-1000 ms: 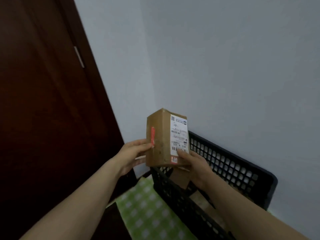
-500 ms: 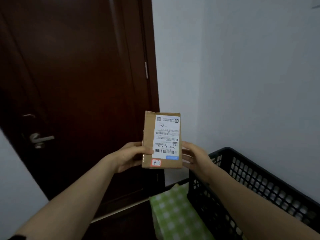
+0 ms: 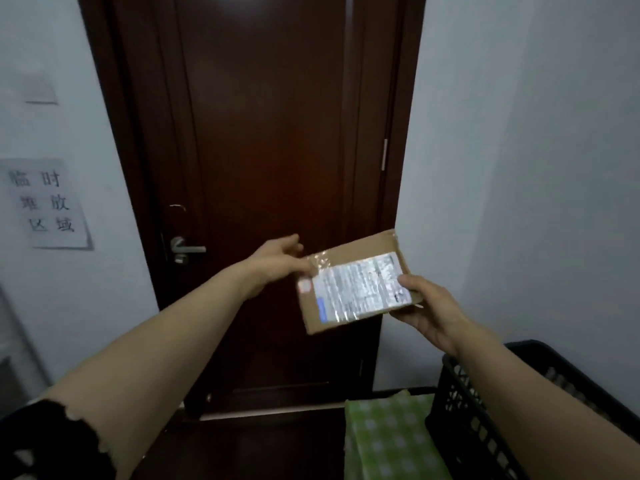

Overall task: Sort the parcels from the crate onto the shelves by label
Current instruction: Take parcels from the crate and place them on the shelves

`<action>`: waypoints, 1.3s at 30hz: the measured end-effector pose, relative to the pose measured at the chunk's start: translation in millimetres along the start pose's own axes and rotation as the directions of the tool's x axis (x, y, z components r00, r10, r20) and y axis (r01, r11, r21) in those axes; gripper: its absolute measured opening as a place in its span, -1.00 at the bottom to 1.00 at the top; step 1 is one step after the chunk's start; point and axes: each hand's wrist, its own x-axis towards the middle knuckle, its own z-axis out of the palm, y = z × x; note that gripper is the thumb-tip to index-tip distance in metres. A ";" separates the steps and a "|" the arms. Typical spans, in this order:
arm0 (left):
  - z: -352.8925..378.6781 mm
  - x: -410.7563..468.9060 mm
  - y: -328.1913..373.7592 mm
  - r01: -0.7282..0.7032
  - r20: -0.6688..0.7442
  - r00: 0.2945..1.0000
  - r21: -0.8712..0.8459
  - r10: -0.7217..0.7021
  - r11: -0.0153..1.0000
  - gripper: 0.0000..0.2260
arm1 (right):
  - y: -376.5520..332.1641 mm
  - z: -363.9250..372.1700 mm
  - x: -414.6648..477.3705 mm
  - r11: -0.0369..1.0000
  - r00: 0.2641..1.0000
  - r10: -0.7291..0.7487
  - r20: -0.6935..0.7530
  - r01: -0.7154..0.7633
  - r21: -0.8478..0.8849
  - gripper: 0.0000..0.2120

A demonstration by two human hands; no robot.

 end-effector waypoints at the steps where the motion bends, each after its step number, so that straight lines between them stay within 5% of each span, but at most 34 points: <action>1: 0.1 -3.2 -3.0 -0.022 -0.183 0.983 -0.092 0.005 0.995 -0.13 | 4.6 7.2 -0.1 0.994 0.996 0.009 -0.084 0.001 0.111 -0.75; 3: 5.2 -11.8 -11.5 0.029 -0.258 0.956 -0.390 -0.140 0.920 -0.07 | 11.9 25.1 -1.9 0.956 0.992 0.057 -0.116 -0.020 0.293 -0.86; 7: 27.0 -31.4 -28.8 0.229 0.055 0.969 -0.562 -0.240 0.795 -0.02 | 26.9 68.3 -6.4 0.943 0.998 0.066 0.008 -0.065 0.328 -0.59; 13: 22.6 -40.7 -37.2 0.062 0.007 0.997 -0.649 -0.076 0.758 -0.58 | 51.9 97.3 -7.2 0.985 0.981 0.092 0.172 -0.114 0.126 -0.46; 19: -17.0 -52.8 -45.4 0.045 -0.006 0.998 -0.546 -0.057 0.836 -0.64 | 39.0 86.7 4.3 0.982 0.996 0.034 0.078 -0.047 0.182 -0.25; 23: -25.3 -60.5 -47.7 0.055 0.010 0.998 -0.514 -0.058 0.856 -0.67 | 27.5 87.3 8.1 0.997 0.993 -0.018 0.120 0.009 0.080 -0.32; 28: -29.7 -64.8 -50.8 0.069 0.033 0.998 -0.491 -0.060 0.869 -0.65 | 30.7 96.2 7.7 0.999 0.982 0.005 0.189 0.003 -0.042 -0.01; 37: -34.7 -66.6 -62.3 0.094 0.038 0.996 -0.495 -0.086 0.864 -0.67 | 41.8 101.9 10.1 0.999 0.975 0.007 0.221 0.002 -0.039 -0.04; 39: -36.8 -67.3 -67.8 0.095 0.031 0.995 -0.491 -0.092 0.866 -0.67 | 45.3 104.2 11.7 0.999 0.971 0.007 0.240 0.001 -0.034 -0.18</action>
